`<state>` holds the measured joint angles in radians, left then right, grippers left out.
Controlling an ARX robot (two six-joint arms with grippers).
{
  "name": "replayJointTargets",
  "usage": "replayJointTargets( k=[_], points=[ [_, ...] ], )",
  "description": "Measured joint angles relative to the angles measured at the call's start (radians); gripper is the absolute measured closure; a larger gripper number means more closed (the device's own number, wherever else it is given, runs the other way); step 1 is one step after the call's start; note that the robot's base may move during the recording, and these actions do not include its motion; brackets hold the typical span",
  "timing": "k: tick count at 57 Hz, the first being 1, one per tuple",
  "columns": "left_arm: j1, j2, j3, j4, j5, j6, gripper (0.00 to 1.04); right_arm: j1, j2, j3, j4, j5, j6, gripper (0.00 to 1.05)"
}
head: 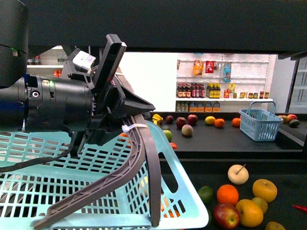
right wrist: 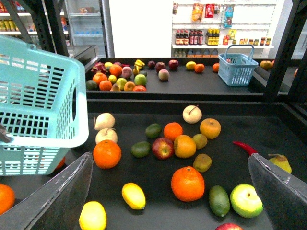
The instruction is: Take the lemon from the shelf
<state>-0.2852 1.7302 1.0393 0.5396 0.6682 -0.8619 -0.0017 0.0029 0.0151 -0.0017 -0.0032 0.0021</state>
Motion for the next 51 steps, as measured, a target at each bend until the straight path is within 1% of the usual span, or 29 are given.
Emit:
replayJointTargets(
  k=[23, 24, 28, 32, 38, 41, 45, 47, 51],
  points=[
    [-0.033, 0.045, 0.023, 0.022, -0.031, -0.019, 0.94, 0.0, 0.0, 0.0, 0.0, 0.0, 0.0, 0.07],
    [-0.034, 0.045, 0.023, 0.022, -0.032, -0.019, 0.94, 0.003, 0.004, 0.001, -0.007, 0.011, 0.002, 0.07],
    [-0.034, 0.045, 0.023, 0.022, -0.032, -0.019, 0.94, 0.04, 0.043, 0.031, -0.116, 0.097, 0.027, 0.07],
    [-0.034, 0.045, 0.023, 0.022, -0.032, -0.021, 0.94, 0.064, 0.07, 0.032, -0.159, 0.103, 0.032, 0.07],
    [-0.034, 0.045, 0.023, 0.022, -0.035, -0.019, 0.94, 0.071, 0.085, 0.033, -0.162, 0.065, 0.04, 0.07],
    [-0.034, 0.045, 0.023, 0.022, -0.036, -0.019, 0.94, 0.056, 0.121, 0.041, -0.147, 0.019, 0.051, 0.07],
    [-0.035, 0.045, 0.023, 0.022, -0.035, -0.018, 0.94, -0.002, 0.225, 0.063, -0.095, -0.069, 0.075, 0.07],
    [-0.035, 0.045, 0.023, 0.022, -0.036, -0.018, 0.94, -0.055, 0.335, 0.079, -0.026, -0.133, 0.087, 0.07],
    [-0.035, 0.045, 0.023, 0.022, -0.036, -0.02, 0.94, -0.111, 0.503, 0.107, 0.084, -0.2, 0.087, 0.07]
  ],
)
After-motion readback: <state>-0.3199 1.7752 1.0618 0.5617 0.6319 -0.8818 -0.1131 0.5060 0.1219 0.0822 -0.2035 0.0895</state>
